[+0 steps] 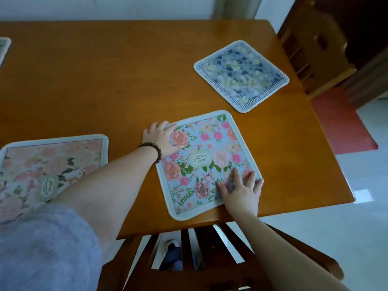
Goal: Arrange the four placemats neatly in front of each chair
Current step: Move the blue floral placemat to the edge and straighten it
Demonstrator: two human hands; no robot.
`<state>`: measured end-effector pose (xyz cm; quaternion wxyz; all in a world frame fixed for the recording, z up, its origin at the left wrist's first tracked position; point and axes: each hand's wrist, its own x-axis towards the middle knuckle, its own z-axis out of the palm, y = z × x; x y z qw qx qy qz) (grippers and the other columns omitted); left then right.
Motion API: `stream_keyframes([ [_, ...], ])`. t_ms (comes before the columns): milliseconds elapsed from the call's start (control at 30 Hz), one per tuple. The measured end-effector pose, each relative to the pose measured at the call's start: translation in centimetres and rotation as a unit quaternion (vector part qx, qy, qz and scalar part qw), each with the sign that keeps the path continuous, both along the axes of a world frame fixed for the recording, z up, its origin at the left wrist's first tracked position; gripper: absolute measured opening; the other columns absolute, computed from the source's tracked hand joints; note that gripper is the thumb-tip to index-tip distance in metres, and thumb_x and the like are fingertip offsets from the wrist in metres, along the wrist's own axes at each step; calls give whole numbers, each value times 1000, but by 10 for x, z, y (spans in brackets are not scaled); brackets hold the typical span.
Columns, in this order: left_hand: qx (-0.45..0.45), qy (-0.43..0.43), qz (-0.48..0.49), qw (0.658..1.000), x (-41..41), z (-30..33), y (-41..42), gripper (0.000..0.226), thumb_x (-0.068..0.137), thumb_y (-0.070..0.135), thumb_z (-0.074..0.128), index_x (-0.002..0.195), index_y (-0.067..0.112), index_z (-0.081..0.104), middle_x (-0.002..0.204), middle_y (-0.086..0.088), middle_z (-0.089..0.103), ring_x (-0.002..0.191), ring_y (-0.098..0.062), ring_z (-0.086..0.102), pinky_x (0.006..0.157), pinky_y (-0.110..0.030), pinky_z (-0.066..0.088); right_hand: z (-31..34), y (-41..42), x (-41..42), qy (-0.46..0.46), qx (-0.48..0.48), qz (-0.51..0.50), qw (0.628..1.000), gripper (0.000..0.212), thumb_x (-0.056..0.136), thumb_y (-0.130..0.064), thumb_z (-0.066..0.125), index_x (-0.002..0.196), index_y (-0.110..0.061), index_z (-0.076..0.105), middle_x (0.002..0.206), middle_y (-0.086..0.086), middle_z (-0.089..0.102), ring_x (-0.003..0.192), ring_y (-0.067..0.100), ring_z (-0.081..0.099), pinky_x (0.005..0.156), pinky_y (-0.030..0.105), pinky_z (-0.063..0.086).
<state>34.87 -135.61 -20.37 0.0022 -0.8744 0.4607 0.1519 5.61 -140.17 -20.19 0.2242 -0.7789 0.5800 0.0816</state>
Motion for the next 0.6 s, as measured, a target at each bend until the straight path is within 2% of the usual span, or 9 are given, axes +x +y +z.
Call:
stream_keyframes([
  [133,-10,4,48,999,-19,5,40,79,75,77,45,142,38,28,146,4,30,128,-27,27,95,-47,31,-4,-21,3,1,-13,45,999,76,83,-75,32,148,-44,8,159,11,-11,142,34,-21,113,50,-7],
  [233,0,30,87,996,-37,10,77,76,78,72,48,142,38,27,147,2,27,127,-29,27,95,-48,33,-3,-49,13,-6,-13,99,995,73,85,-72,35,148,-43,10,159,9,-8,144,29,-15,113,49,-10],
  [400,11,74,154,985,-75,16,128,78,80,64,55,145,32,26,145,-1,26,125,-29,27,99,-45,35,4,-103,52,-20,-18,219,975,70,88,-64,43,148,-39,19,160,5,2,145,25,-5,117,47,0],
  [500,5,48,159,986,-101,18,141,75,79,64,56,141,28,33,137,-4,35,120,-28,35,95,-43,39,9,-124,75,-29,-30,291,956,69,88,-58,48,148,-33,25,157,4,13,144,24,2,117,46,7],
  [600,-23,31,159,987,-114,21,146,64,82,57,57,136,27,40,130,-4,45,116,-27,40,92,-41,40,19,-132,83,-41,3,283,958,69,87,-50,52,148,-34,23,157,6,14,143,27,7,115,46,16],
])
